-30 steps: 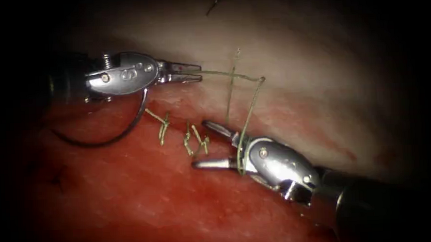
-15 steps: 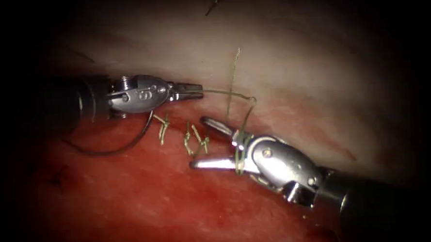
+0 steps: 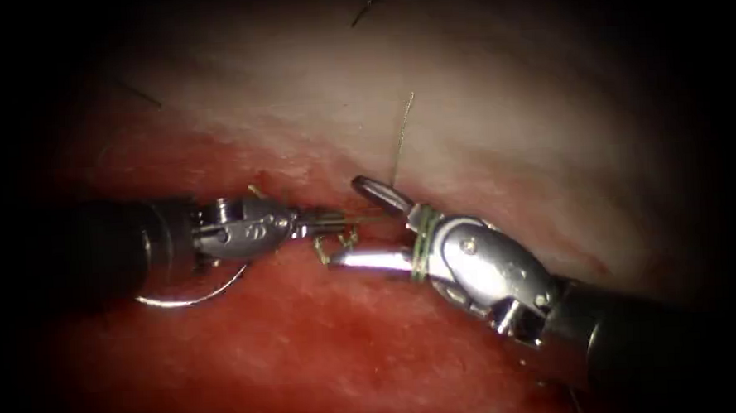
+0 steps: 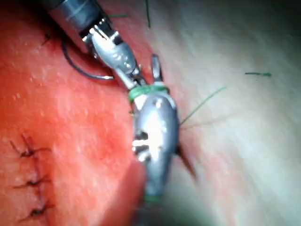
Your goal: Wound Closure
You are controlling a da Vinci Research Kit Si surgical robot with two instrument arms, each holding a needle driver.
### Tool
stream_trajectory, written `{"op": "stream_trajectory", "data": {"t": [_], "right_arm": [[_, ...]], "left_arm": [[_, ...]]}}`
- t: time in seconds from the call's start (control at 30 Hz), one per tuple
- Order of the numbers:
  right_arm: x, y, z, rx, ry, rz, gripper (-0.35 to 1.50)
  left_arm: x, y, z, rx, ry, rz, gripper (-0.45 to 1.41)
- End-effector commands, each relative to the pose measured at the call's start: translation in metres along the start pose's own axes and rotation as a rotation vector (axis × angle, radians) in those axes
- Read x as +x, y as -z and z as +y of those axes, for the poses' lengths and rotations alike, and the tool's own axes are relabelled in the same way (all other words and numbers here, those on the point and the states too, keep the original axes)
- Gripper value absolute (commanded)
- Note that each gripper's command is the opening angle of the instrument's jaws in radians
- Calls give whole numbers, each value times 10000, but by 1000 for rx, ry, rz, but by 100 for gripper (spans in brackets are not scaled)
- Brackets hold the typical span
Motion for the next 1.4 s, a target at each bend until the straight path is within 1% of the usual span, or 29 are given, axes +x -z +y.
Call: {"op": "stream_trajectory", "data": {"t": [0.03,0.23,0.4,0.5,0.6,0.73,0.83,0.87,1.03,1.13,1.4], "right_arm": [[-3,-8,3,-14,-8,4,133],[-4,-9,7,-62,-31,-5,131],[-11,-8,13,-89,-109,-91,131],[-18,-8,17,-107,-141,-166,131],[-28,-9,22,-138,-186,-203,130],[-43,-7,31,-182,-278,-232,128],[-51,-6,35,-204,-316,-265,128],[-56,-6,39,-224,-350,-282,128],[-71,-6,49,-280,-439,-313,125],[-82,-3,57,-311,-480,-322,125],[-89,5,79,-369,-503,-319,125]], "left_arm": [[2,-5,4,-8,-3,-1,-45],[31,11,28,-39,1,-7,-45],[53,21,50,-76,-3,-20,-45],[61,25,60,-86,-7,-23,-45],[66,27,64,-97,-7,-20,-45],[66,25,58,-99,-6,-17,-45],[65,25,47,-105,-4,-12,-45],[64,25,39,-109,-2,-9,-45],[60,25,24,-104,1,-15,-45],[52,22,14,-100,2,-19,-45],[42,18,1,-99,2,-24,-45]]}}
